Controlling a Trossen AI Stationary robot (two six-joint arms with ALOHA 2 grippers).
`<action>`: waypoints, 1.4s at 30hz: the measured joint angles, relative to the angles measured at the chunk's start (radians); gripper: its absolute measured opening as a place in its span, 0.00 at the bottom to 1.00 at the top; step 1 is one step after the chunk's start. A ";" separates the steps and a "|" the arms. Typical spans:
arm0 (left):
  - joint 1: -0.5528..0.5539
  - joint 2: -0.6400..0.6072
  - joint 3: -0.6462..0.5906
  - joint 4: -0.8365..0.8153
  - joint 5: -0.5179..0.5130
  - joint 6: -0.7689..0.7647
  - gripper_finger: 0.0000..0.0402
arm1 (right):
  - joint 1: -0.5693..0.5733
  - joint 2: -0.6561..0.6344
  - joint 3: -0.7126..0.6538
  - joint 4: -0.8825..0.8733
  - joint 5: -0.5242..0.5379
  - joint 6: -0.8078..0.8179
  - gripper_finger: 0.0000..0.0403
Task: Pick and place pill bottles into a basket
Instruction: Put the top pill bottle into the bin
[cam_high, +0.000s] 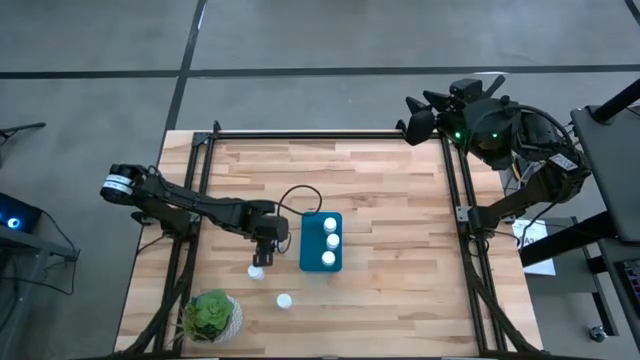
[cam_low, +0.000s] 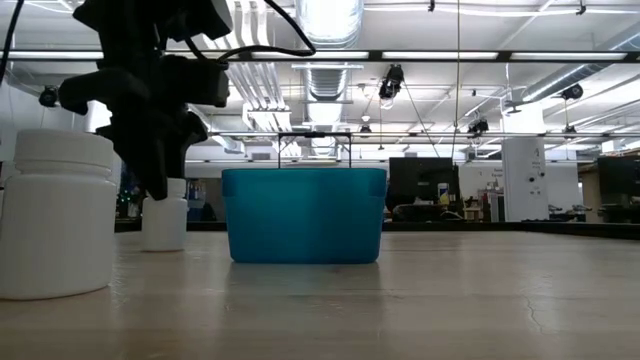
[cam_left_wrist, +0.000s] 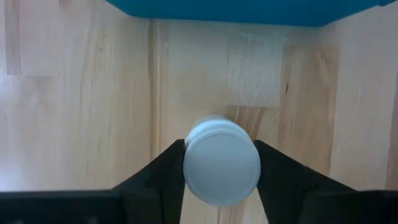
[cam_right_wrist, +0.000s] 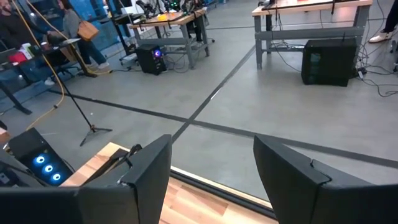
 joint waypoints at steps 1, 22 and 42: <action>0.000 0.000 0.002 -0.002 0.000 0.000 0.36 | 0.000 0.000 0.000 0.000 0.000 0.000 0.54; 0.011 -0.015 0.270 -0.261 -0.006 0.072 0.36 | 0.000 0.000 0.000 0.007 0.000 0.000 0.54; 0.071 0.105 0.532 -0.372 0.018 0.176 0.36 | 0.000 0.000 0.000 0.029 -0.005 0.000 0.54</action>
